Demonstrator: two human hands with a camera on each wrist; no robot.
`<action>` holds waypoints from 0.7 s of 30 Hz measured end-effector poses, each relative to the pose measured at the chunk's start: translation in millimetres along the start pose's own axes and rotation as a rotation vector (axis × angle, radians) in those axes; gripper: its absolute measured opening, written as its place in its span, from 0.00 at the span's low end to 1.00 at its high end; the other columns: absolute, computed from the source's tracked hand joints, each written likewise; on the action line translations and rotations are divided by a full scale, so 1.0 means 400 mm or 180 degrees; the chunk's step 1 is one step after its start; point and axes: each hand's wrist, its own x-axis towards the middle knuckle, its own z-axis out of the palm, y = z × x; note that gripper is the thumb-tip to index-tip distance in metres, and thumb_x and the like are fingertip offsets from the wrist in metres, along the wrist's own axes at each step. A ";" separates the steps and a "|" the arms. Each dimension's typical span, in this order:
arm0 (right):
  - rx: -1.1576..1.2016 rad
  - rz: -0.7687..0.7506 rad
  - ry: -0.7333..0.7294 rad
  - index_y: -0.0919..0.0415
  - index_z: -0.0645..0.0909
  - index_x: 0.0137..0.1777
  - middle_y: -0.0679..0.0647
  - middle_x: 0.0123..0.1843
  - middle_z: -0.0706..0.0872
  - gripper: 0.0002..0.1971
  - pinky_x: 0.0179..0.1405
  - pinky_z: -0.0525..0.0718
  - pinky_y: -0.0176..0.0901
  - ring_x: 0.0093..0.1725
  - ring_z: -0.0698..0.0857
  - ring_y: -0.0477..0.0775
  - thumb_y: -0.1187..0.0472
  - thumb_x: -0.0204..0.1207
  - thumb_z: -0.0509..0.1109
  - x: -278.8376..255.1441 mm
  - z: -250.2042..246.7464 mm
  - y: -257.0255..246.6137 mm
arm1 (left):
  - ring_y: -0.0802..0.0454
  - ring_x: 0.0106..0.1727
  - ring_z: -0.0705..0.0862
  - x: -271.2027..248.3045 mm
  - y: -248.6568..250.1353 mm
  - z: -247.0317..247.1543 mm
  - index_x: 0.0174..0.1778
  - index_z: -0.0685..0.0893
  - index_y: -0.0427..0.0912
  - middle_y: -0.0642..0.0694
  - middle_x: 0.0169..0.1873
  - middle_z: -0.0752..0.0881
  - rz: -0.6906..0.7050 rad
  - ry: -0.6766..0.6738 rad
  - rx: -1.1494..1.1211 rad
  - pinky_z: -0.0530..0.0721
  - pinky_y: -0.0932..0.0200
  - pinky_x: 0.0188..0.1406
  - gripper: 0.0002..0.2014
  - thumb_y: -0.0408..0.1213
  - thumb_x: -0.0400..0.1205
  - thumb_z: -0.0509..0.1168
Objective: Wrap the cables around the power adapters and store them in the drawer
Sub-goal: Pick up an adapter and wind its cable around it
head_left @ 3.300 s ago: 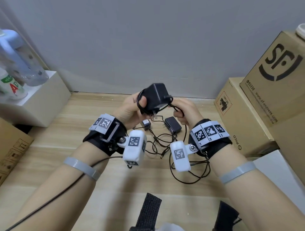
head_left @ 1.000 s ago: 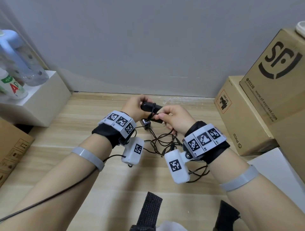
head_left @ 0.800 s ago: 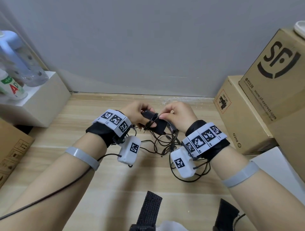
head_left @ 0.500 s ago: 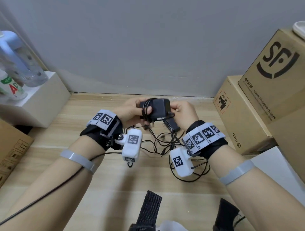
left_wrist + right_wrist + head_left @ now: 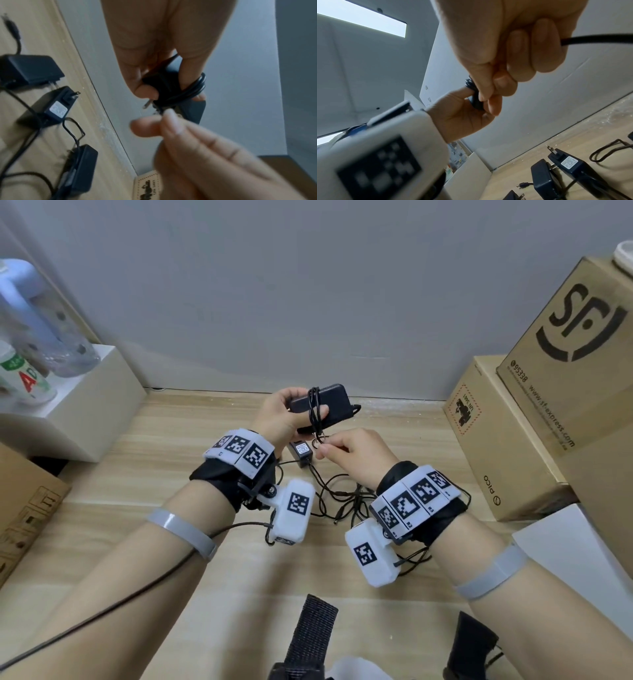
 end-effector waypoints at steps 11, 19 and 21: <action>0.0209 -0.0253 0.0901 0.54 0.89 0.35 0.47 0.34 0.84 0.05 0.44 0.80 0.45 0.39 0.82 0.49 0.55 0.62 0.80 0.011 -0.068 -0.020 | 0.54 0.29 0.81 -0.002 -0.035 -0.023 0.40 0.77 0.46 0.48 0.33 0.82 -0.0102 -0.0718 0.1529 0.81 0.66 0.22 0.18 0.21 0.66 0.76; 0.0621 -0.0027 0.1055 0.60 0.89 0.43 0.52 0.41 0.90 0.07 0.49 0.80 0.43 0.43 0.85 0.50 0.58 0.74 0.71 0.029 -0.081 0.036 | 0.40 0.42 0.82 -0.019 -0.026 -0.037 0.49 0.82 0.44 0.43 0.42 0.86 -0.0248 -0.1359 -0.0008 0.82 0.52 0.35 0.33 0.44 0.49 0.86; 0.0627 0.0057 0.1046 0.65 0.88 0.46 0.61 0.45 0.91 0.11 0.47 0.78 0.47 0.43 0.84 0.56 0.58 0.77 0.68 0.033 -0.065 0.056 | 0.38 0.45 0.82 -0.021 -0.020 -0.027 0.55 0.80 0.40 0.41 0.45 0.86 -0.0135 -0.1313 -0.0362 0.84 0.51 0.35 0.40 0.47 0.49 0.86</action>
